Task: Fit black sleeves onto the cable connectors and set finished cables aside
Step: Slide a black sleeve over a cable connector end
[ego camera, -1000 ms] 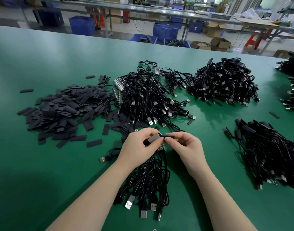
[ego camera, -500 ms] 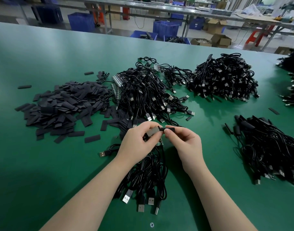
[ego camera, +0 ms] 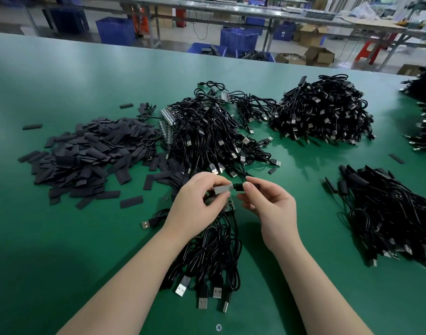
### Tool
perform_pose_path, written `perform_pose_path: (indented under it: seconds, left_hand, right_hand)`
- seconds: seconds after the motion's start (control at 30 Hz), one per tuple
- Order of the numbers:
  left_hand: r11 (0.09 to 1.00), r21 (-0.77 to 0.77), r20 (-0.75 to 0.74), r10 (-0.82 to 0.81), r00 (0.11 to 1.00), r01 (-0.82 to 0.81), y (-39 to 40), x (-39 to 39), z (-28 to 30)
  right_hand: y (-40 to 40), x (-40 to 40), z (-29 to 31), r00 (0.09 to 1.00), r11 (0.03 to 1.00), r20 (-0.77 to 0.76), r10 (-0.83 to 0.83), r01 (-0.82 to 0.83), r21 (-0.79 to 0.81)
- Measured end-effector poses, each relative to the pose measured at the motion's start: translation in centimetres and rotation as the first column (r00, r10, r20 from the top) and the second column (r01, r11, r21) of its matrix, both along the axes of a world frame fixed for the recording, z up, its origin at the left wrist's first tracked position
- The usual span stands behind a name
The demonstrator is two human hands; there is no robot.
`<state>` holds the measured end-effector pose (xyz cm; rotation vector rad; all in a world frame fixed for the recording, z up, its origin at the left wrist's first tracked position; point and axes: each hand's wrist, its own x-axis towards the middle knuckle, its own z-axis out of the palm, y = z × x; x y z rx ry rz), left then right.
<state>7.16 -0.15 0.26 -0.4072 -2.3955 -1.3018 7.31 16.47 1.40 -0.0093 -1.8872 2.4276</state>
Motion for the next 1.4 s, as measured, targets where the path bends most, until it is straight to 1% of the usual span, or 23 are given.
perform_pose_path:
  seconds: [0.07, 0.17, 0.3, 0.6, 0.7, 0.83, 0.97, 1.07, 1.17, 1.33, 1.4]
  left_hand:
    - [0.999, -0.027, -0.037, 0.017, 0.999, -0.018, -0.03, -0.09, 0.1]
    - [0.999, -0.012, -0.032, 0.04, 0.999, -0.041, -0.08, -0.1, 0.16]
    - [0.997, 0.026, 0.005, 0.072, 0.997, -0.072, -0.06, -0.03, 0.15]
    - [0.998, 0.023, 0.079, 0.05, 0.996, -0.052, 0.03, 0.1, 0.17]
    - [0.999, -0.001, 0.096, 0.034, 0.995, -0.034, 0.06, 0.1, 0.18]
    - [1.0, -0.005, 0.124, 0.029, 0.992, -0.028, -0.06, 0.09, 0.0]
    - [1.0, 0.026, 0.135, -0.006, 0.991, 0.003, -0.21, 0.07, 0.18]
    - [0.999, 0.01, 0.154, -0.037, 0.987, 0.036, -0.3, 0.02, 0.16]
    - [0.999, 0.015, 0.18, -0.054, 0.982, 0.052, -0.36, 0.01, -0.05]
    - [0.997, 0.043, 0.187, -0.069, 0.98, 0.062, -0.11, -0.03, -0.17]
    - [0.997, 0.047, 0.177, -0.066, 0.982, 0.058, -0.04, -0.07, -0.13]
  right_hand:
    - [-0.07, -0.05, -0.02, 1.0, 0.999, -0.005, -0.005, 0.005, 0.031]
    - [-0.08, -0.14, -0.02, 1.0, 0.994, -0.026, -0.014, 0.017, 0.11]
    - [-0.14, 0.07, 0.09, 1.0, 0.993, -0.021, -0.017, 0.02, 0.12]
    - [-0.31, 0.16, 0.22, 0.999, 0.986, -0.046, -0.024, 0.031, 0.164]
    - [-0.26, 0.17, 0.34, 0.999, 0.985, -0.045, -0.01, 0.018, 0.173]
    - [-0.39, 0.25, 0.41, 0.997, 0.965, -0.07, 0.037, -0.018, 0.262]
    - [-0.31, 0.21, 0.42, 0.99, 0.937, -0.12, 0.069, -0.023, 0.348]
    - [-0.14, 0.09, 0.42, 0.984, 0.916, -0.151, 0.095, -0.027, 0.4]
    - [-0.06, 0.1, 0.23, 0.986, 0.934, -0.14, 0.085, -0.03, 0.357]
    - [-0.31, 0.17, -0.16, 0.992, 0.979, -0.06, 0.109, -0.097, 0.181]
    - [-0.47, 0.24, -0.16, 0.993, 0.981, -0.046, 0.109, -0.099, 0.169]
